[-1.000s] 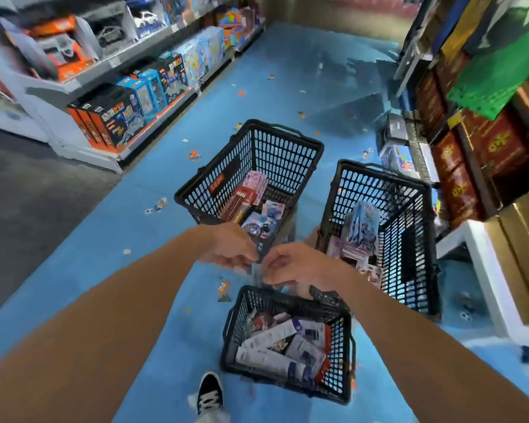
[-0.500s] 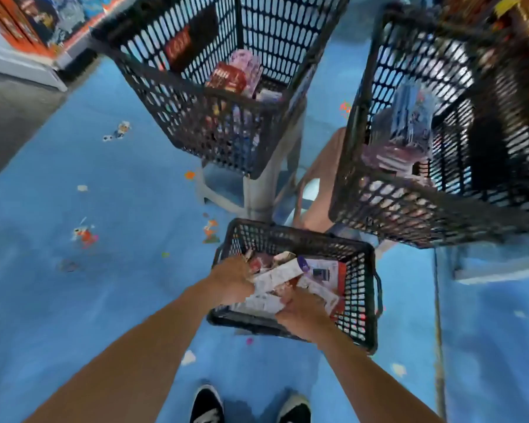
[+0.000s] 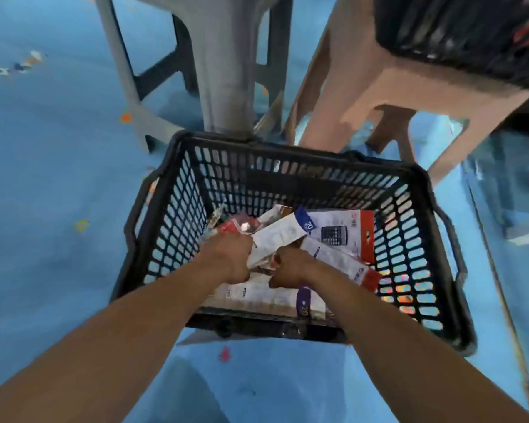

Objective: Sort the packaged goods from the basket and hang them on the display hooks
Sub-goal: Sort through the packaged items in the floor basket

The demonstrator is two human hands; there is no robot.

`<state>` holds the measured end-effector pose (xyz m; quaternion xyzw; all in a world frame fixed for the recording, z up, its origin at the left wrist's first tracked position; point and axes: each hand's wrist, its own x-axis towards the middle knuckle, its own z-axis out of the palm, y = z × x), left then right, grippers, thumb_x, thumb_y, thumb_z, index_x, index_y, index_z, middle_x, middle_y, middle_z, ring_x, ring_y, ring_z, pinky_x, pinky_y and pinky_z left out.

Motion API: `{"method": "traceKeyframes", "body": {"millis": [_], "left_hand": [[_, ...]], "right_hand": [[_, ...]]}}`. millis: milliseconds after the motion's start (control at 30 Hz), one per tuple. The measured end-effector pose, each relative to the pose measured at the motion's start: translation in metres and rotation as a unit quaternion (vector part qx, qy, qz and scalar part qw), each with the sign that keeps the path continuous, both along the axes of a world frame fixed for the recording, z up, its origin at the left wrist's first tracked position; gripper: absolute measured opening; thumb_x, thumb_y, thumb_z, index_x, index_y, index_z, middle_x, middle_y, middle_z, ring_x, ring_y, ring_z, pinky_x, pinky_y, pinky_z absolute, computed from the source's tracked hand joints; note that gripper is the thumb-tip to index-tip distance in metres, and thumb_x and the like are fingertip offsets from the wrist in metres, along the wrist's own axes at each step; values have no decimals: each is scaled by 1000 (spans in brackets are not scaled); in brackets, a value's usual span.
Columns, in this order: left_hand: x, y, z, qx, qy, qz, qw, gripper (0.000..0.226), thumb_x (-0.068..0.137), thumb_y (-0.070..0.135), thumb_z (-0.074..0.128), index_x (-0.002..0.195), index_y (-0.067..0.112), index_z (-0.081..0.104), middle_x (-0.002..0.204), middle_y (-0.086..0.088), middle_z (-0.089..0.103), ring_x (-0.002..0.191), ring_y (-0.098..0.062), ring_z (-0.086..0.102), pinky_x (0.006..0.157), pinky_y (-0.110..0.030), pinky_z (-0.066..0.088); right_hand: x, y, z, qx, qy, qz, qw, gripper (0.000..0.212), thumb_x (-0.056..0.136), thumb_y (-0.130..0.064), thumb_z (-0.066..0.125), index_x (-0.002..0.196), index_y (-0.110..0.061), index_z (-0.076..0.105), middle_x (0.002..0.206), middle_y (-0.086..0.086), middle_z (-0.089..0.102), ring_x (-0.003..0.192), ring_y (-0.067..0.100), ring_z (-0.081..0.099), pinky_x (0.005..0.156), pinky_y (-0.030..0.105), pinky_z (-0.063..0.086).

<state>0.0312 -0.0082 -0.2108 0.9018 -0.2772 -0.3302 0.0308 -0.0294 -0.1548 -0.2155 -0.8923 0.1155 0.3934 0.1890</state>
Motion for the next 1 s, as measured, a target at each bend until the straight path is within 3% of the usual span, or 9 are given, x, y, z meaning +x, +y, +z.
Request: {"method": "traceKeyframes", "body": {"millis": [100, 233, 367, 500, 600, 733, 833, 900, 1000], "left_hand": [[10, -23, -18, 30, -7, -56, 998, 69, 75, 46, 87, 130, 15, 59, 131, -8, 60, 116, -28, 61, 98, -39, 54], [27, -45, -29, 70, -64, -91, 991, 82, 66, 44, 94, 134, 11, 62, 129, -9, 64, 117, -27, 62, 100, -39, 54], [31, -41, -37, 87, -87, -110, 986, 90, 71, 36, 92, 144, 11, 45, 136, -11, 57, 122, -29, 59, 102, -40, 52], [42, -30, -27, 78, -49, -90, 992, 75, 86, 29, 76, 148, 16, 35, 138, -7, 55, 119, -26, 58, 96, -37, 51], [52, -25, -23, 60, -12, -57, 996, 60, 96, 21, 61, 152, 21, 38, 142, -6, 55, 123, -24, 56, 101, -37, 49], [58, -23, -22, 43, 27, -59, 997, 55, 101, 24, 51, 155, 27, 40, 152, -4, 49, 136, -26, 50, 113, -44, 43], [57, -23, -12, 13, 78, -31, 996, 42, 103, 24, 48, 145, 20, 50, 127, -4, 61, 112, -22, 63, 94, -37, 54], [57, -23, -5, -21, 118, 2, 993, 34, 106, 27, 48, 138, 15, 52, 107, -2, 62, 90, -16, 66, 77, -30, 56], [61, -14, -1, -69, 164, 43, 983, 38, 107, 40, 47, 129, 10, 53, 104, -7, 68, 85, -18, 72, 85, -38, 60]], "right_hand": [[18, -14, -15, -8, 59, 77, 995, 40, 87, -30, 79, 120, -11, 66, 116, 9, 67, 97, 24, 63, 78, 29, 48], [37, -33, -21, 0, 61, 39, 997, 24, 90, -28, 77, 100, -6, 76, 90, 5, 76, 66, 15, 66, 55, 23, 50], [32, -34, -30, 21, 115, 34, 993, 20, 93, -21, 74, 102, -4, 73, 86, 2, 74, 74, 16, 73, 65, 26, 59], [19, -28, -38, -9, 119, 131, 984, 26, 91, -32, 76, 76, -16, 63, 60, -10, 69, 67, 11, 71, 71, 30, 59], [14, -27, -36, -38, 95, 182, 978, 32, 84, -44, 80, 81, -22, 56, 83, -5, 63, 87, 21, 69, 76, 33, 57], [11, -22, -33, -46, 76, 215, 973, 25, 84, -42, 80, 82, -27, 60, 90, -6, 56, 89, 18, 54, 82, 33, 48], [8, -16, -35, -49, 102, 246, 963, 36, 85, -39, 78, 116, -21, 70, 119, -1, 65, 112, 24, 59, 99, 43, 51], [8, -16, -28, -36, 91, 244, 965, 20, 91, -36, 72, 103, -21, 67, 109, -1, 63, 105, 23, 59, 95, 41, 51], [14, -25, -4, -18, 15, 192, 981, 20, 93, -30, 70, 109, -25, 60, 115, -2, 58, 106, 21, 56, 92, 40, 50]]}}
